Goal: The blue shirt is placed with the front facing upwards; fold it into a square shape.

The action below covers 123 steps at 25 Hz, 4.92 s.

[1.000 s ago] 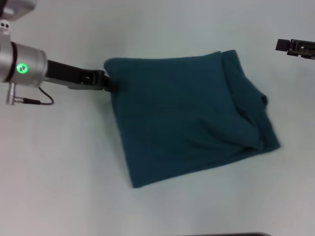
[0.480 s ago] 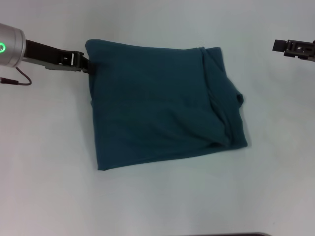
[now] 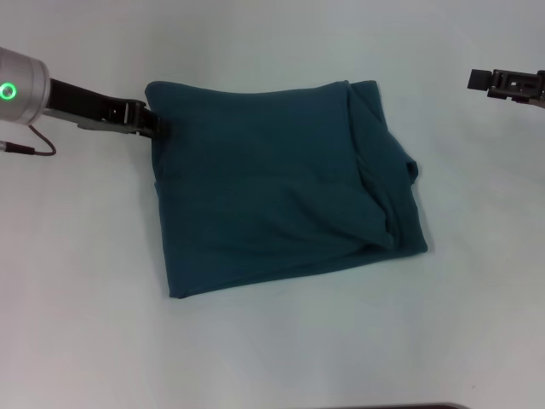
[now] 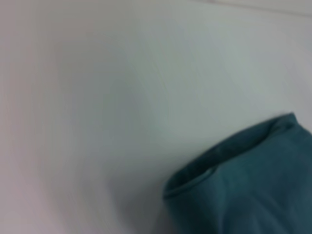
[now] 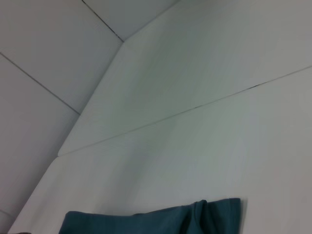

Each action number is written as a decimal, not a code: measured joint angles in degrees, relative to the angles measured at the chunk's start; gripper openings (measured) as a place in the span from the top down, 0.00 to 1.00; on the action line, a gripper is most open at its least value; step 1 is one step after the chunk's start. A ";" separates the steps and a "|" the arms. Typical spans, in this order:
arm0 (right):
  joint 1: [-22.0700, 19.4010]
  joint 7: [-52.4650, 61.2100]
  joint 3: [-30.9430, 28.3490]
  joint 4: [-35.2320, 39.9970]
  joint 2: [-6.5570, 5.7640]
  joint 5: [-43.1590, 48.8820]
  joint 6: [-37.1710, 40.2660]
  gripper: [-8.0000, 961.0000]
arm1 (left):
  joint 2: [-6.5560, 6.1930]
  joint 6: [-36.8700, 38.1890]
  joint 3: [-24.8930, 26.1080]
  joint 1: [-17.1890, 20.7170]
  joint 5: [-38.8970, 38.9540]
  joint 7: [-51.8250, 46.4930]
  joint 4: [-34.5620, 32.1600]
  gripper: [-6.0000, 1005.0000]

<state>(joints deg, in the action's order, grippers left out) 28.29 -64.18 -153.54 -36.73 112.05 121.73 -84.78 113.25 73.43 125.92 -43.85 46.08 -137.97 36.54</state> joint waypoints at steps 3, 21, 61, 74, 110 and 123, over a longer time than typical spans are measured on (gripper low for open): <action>0.16 -0.20 0.08 0.00 0.00 0.03 -0.02 0.21 | 1.12 0.10 1.36 1.84 0.09 0.27 4.15 0.89; 0.63 7.61 7.97 -0.75 -2.53 4.13 -3.66 0.21 | 6.63 19.62 11.08 13.86 21.22 11.41 21.15 0.24; 12.49 8.18 15.32 12.04 5.30 3.91 14.98 0.21 | 6.54 19.18 10.91 15.38 21.24 20.47 18.12 0.17; 13.63 7.88 17.28 12.12 6.84 3.93 18.01 0.21 | 6.42 19.04 11.26 15.38 21.24 20.92 18.13 0.17; 15.90 4.22 18.72 13.23 7.55 1.58 20.78 0.89 | 6.27 18.23 11.30 15.05 21.17 21.00 18.14 0.17; 15.94 -8.57 18.81 13.35 7.66 -7.95 13.75 0.94 | 5.93 16.30 11.54 14.75 21.21 21.00 18.12 0.17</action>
<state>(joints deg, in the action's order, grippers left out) 44.24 -72.75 -134.73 -23.38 119.71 113.77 -71.03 119.18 89.72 137.46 -29.11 67.29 -116.97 54.67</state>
